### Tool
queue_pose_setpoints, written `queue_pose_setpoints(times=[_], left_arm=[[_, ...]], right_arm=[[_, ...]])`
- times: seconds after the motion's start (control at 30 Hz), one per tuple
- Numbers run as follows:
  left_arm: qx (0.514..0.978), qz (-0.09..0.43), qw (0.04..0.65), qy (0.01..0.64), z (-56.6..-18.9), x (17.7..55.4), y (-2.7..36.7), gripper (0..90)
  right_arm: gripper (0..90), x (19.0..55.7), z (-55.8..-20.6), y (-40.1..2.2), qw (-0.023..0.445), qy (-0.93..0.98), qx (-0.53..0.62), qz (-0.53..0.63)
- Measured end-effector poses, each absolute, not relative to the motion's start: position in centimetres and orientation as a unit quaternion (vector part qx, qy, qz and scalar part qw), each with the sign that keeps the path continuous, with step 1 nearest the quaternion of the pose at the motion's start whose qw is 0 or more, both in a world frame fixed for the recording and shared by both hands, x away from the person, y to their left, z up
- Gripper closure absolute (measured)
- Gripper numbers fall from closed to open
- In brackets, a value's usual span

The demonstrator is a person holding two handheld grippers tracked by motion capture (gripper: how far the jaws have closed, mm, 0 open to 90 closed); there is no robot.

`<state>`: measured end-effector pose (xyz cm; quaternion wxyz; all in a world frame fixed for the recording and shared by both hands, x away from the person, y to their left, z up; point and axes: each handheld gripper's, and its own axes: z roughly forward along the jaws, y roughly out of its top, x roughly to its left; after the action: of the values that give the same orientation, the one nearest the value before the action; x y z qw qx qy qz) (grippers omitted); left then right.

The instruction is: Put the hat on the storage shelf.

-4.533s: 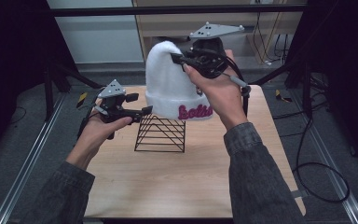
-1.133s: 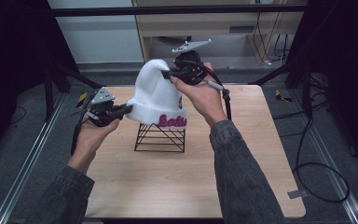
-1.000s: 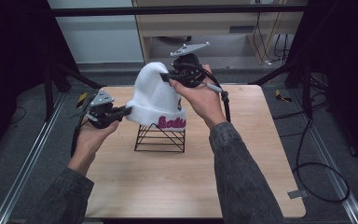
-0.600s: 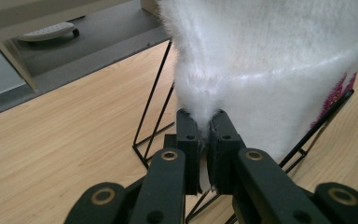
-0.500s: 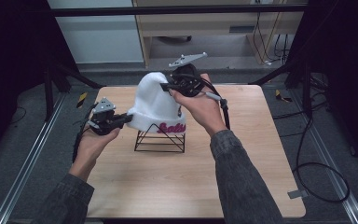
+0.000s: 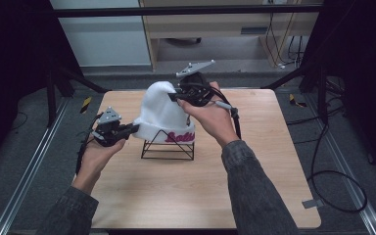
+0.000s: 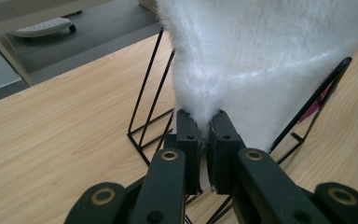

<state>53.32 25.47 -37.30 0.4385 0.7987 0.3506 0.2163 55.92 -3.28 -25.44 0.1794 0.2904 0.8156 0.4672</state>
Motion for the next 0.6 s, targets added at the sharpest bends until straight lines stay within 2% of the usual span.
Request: queue_pose_setpoints(times=[0.6], left_arm=[[0.804,0.217,0.434,0.344,-38.4,53.0,25.5,84.5]], right_arm=[[82.3,55.4,-25.9,-3.2,0.172,0.829,0.285,0.449]])
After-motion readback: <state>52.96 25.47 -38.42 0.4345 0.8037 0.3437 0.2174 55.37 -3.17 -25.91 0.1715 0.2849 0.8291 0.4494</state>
